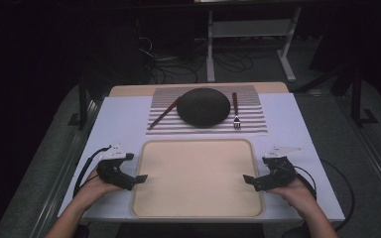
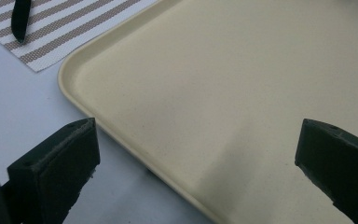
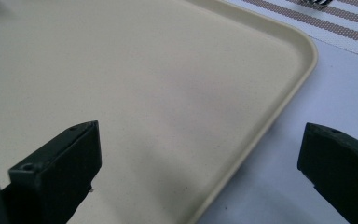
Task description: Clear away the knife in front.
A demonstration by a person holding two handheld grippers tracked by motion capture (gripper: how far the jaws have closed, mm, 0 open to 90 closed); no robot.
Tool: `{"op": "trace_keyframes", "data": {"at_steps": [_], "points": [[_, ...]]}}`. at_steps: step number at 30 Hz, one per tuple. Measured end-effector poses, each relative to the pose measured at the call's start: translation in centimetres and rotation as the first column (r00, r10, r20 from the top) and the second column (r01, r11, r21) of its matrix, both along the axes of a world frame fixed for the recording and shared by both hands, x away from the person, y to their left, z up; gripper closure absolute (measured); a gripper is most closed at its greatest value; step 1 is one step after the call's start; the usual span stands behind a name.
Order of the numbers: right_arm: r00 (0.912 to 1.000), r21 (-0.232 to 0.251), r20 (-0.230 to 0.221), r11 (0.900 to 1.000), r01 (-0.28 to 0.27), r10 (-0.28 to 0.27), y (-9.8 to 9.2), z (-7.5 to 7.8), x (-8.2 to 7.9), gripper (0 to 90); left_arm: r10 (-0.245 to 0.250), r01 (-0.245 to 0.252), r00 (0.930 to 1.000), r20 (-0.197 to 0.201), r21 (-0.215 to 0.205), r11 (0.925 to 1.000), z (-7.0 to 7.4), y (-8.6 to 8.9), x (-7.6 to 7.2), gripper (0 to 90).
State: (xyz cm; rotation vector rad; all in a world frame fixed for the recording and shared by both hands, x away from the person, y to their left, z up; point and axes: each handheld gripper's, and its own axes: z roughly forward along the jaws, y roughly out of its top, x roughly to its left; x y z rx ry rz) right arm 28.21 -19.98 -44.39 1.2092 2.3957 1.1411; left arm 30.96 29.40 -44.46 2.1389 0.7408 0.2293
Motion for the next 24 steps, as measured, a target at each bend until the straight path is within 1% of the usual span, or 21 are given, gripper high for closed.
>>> {"op": "trace_keyframes", "data": {"at_steps": [4,11,15,24], "points": [[1.0,0.0,-0.001,1.0,-0.001,0.001,0.0,0.0,0.0,0.0,0.006,-0.006,1.0,-0.005,-0.001,1.0,0.0,0.1,0.2,0.0],[1.0,0.0,-0.002,1.0,-0.003,0.003,0.0,0.0,0.1,0.0,0.02,-0.02,0.9997,-0.011,0.009,0.9998,0.0,0.2,0.9,0.0],[1.0,-0.003,0.0,1.0,-0.006,0.006,0.0,0.0,0.0,0.0,0.011,-0.01,0.9999,-0.005,0.015,0.9998,0.1,0.2,1.4,0.0],[1.0,-0.002,-0.002,1.0,-0.008,0.008,0.0,-0.1,0.1,0.0,0.022,-0.022,0.9998,0.004,0.004,0.9998,0.7,-0.1,3.0,0.0]]}}
